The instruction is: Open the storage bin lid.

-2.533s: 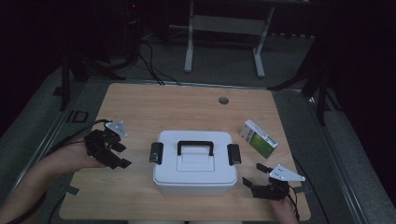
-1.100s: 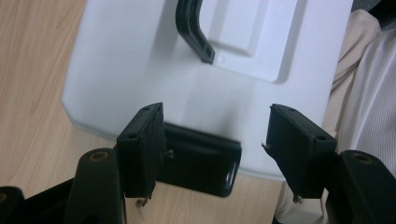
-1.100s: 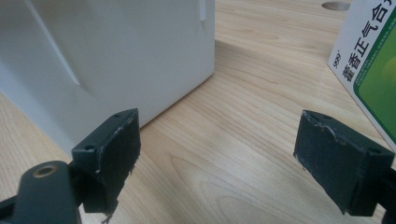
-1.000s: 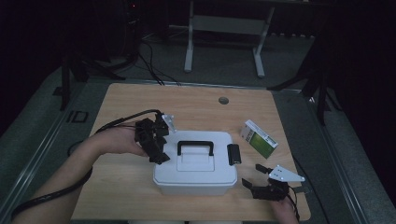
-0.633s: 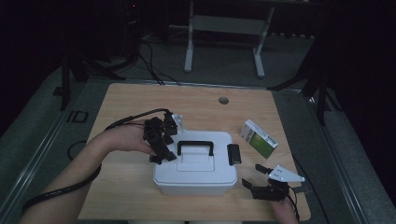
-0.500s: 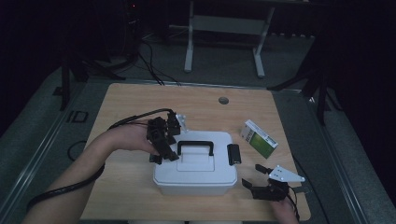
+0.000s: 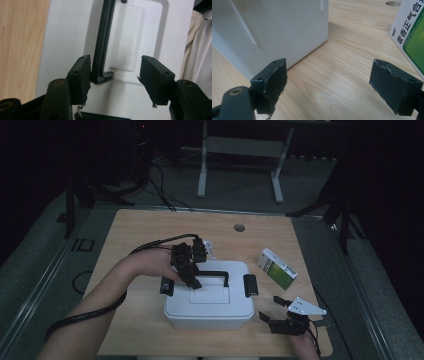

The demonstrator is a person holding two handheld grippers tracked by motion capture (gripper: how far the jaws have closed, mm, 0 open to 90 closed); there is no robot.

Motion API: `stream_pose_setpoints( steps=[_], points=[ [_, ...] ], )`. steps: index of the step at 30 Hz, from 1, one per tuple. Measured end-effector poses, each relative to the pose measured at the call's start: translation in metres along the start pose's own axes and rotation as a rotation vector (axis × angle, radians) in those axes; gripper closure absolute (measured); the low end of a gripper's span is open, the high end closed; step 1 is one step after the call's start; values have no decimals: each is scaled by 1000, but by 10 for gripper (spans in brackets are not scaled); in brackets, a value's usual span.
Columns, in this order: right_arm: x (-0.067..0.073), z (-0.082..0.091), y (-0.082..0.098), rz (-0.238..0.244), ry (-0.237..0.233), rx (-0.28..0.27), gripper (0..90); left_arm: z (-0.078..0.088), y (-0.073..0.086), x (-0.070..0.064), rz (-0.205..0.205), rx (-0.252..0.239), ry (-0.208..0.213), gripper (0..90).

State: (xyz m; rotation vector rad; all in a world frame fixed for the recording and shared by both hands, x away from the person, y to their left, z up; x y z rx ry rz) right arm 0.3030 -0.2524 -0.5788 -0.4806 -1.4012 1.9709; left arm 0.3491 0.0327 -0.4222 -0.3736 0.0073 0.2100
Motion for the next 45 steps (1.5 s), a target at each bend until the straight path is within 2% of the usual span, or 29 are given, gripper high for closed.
stream_pose_setpoints(
  steps=[3, 5, 7, 13, 17, 22, 30, 36, 40, 42, 45],
  points=[
    [0, 0, 0, 1, -1, 0, 142, -2, -4, 3, -7, 5, -16, 444],
    [0, 0, 0, 2, -2, 0, 141, -2, -7, 2, -13, 3, -4, 445],
    [0, 0, 0, 2, -3, 1, 142, -3, -9, 2, -17, 5, -13, 446],
    [0, 0, 0, -1, -7, -1, 142, -9, -14, 4, -35, 25, 3, 528],
    [0, 0, 0, 2, -7, -1, 142, -12, -22, 1, -73, 36, -8, 564],
    [0, 0, 0, -1, -9, -3, 142, -14, -29, 0, -93, 55, -12, 623],
    [0, 1, 0, -3, -11, -7, 142, -17, -36, 0, -109, 100, 5, 664],
    [0, 1, 0, -4, -13, -9, 142, -19, -39, -1, -114, 110, 8, 737],
    [0, 1, 0, -5, -13, -8, 142, -20, -38, -1, -114, 123, 14, 815],
    [0, 1, -1, -4, -15, -9, 142, -22, -39, -2, -103, 124, 19, 822],
    [0, 1, 0, -3, -16, -8, 142, -22, -39, -3, -107, 129, 28, 832]
  ],
)
Point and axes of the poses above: each handheld gripper's, and its own axes: z roughly backward along the jaws, y roughly out of its underside, x roughly to its left, the point moved 7 cm from there along -z, roughly forward along the jaws, and after that the axes turned 5 degrees about -x, right-handed, at the moved point
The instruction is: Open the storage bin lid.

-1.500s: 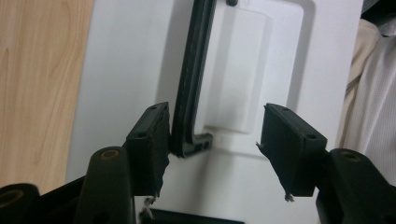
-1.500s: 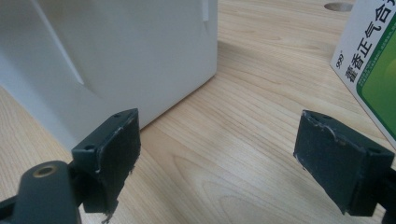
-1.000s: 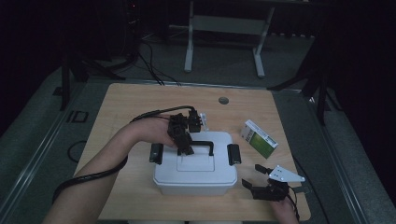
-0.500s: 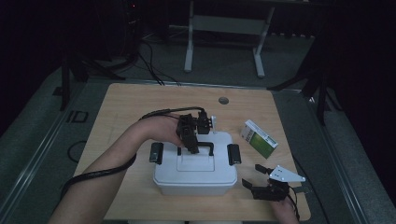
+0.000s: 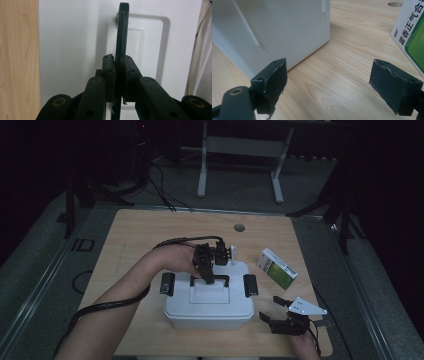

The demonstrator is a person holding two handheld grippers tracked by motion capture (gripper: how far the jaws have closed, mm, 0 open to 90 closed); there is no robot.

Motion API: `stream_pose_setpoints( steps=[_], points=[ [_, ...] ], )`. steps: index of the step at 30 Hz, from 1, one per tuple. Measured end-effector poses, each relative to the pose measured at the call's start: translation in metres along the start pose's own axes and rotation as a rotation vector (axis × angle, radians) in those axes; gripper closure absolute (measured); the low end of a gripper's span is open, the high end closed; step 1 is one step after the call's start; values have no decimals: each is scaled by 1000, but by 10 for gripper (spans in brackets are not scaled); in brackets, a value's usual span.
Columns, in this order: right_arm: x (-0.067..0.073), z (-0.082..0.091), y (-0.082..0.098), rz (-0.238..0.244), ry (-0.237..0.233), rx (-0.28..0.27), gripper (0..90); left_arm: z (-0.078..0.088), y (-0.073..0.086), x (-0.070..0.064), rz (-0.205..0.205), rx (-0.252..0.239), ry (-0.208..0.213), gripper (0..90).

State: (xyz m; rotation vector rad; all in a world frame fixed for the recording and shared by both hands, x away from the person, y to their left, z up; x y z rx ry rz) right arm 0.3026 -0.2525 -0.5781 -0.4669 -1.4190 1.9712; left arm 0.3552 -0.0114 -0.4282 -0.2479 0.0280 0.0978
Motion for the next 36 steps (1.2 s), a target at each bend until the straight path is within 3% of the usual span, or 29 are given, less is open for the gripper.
stream_pose_setpoints(
  steps=[12, 21, 25, 36],
  points=[
    [0, 0, 0, -1, -1, -3, 142, 3, -3, -4, -12, 11, 17, 843],
    [0, 0, 0, -1, -1, -2, 143, 18, -2, -4, -4, -9, 9, 843],
    [0, 0, 0, -5, -1, 3, 143, 33, -1, -5, -1, -31, -11, 843],
    [0, 0, 0, -3, 0, 3, 143, 55, 18, -1, 34, -48, -45, 843]
  ],
)
Point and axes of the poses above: each handheld gripper's, and its own axes: z roughly backward along the jaws, y roughly out of its underside, x roughly to its left, the point moved 7 cm from there along -z, roughly forward along the jaws, and after that the axes turned 5 degrees about -x, right-handed, at the moved point
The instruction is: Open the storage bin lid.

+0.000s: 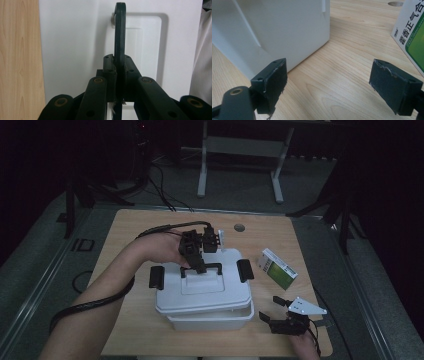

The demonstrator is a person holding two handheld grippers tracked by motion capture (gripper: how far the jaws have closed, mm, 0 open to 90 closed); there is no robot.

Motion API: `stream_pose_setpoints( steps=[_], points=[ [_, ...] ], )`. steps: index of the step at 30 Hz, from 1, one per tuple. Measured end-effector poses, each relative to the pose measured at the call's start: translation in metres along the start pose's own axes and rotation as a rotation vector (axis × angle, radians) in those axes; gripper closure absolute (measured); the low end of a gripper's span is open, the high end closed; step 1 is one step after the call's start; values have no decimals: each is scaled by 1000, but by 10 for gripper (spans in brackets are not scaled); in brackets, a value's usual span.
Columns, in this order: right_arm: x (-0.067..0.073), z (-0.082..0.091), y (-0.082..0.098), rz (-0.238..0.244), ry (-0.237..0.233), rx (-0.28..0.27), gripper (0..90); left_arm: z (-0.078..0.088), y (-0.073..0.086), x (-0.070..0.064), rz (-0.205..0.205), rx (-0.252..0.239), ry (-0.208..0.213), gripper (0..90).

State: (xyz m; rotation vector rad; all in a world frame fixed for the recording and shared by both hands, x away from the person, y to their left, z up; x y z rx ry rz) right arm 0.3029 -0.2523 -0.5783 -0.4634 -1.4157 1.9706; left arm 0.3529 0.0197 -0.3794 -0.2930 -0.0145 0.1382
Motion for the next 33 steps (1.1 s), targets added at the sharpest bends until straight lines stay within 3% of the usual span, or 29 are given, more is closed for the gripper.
stream_pose_setpoints(
  steps=[19, 33],
  points=[
    [0, -1, 0, -1, 5, 3, 143, 14, 54, 6, 88, 7, -17, 843],
    [0, -1, 0, -3, 10, 10, 143, 32, 102, 7, 177, -31, -52, 843]
  ],
)
Point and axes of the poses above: each handheld gripper's, and its own axes: z roughly backward along the jaws, y roughly out of its underside, x roughly to its left, the point moved 7 cm from there along -z, roughly forward along the jaws, and after that the axes turned 5 degrees about -x, right-handed, at the moved point
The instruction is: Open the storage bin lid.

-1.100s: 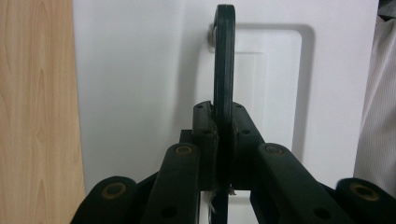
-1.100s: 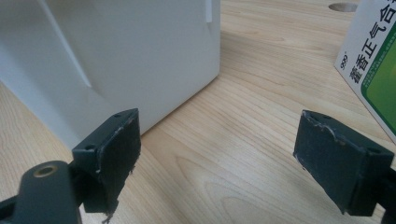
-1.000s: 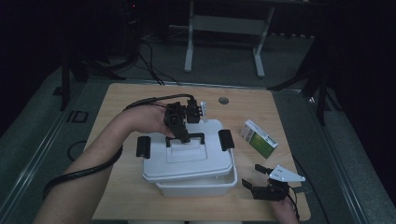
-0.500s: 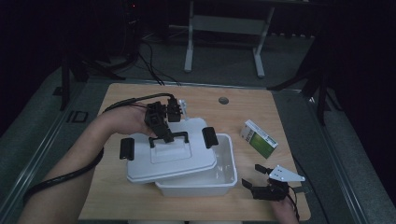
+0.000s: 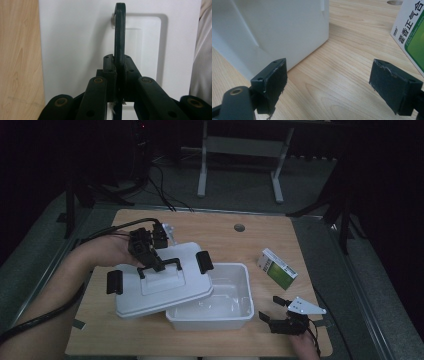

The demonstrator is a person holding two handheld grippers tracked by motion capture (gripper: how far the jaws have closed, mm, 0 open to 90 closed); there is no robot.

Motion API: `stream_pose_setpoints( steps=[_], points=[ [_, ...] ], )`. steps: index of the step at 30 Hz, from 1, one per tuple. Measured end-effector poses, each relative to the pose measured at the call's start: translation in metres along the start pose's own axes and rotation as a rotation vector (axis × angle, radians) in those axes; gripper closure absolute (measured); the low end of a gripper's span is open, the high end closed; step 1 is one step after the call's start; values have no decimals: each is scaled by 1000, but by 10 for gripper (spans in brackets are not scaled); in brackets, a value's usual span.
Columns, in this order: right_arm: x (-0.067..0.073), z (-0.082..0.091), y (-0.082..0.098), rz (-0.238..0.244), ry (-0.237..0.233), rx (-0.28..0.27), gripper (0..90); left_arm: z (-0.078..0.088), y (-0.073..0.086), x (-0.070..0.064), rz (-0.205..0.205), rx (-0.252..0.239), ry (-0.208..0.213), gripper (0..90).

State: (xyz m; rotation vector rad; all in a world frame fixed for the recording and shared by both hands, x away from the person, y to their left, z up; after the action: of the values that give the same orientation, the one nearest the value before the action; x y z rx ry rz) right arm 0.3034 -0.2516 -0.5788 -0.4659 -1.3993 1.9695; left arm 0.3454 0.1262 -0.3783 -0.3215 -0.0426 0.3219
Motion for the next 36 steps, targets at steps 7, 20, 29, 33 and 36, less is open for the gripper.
stream_pose_setpoints(
  steps=[7, 20, 29, 33, 36],
  points=[
    [0, 0, 0, 3, 2, 2, 143, 6, 30, 6, 56, -4, -9, 843],
    [-1, -1, 0, 4, 7, 6, 143, 18, 82, 14, 156, -2, -37, 843],
    [-1, -1, 0, 4, 7, 5, 143, 17, 113, 18, 216, -10, -41, 843],
    [-1, -1, 0, 5, 8, 6, 143, 12, 125, 19, 241, -3, -40, 843],
    [-1, -1, 0, 3, 8, 7, 143, 7, 132, 21, 257, -6, -37, 843]
  ],
)
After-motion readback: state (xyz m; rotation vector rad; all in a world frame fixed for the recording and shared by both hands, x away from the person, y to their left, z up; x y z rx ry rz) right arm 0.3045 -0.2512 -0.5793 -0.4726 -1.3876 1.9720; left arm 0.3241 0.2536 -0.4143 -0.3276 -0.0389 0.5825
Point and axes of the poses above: each handheld gripper's, and its own axes: z roughly backward along the jaws, y roughly out of its underside, x roughly to its left, the point moved 7 cm from there along -z, roughly forward along the jaws, and after that the axes turned 5 degrees about -x, right-handed, at the moved point
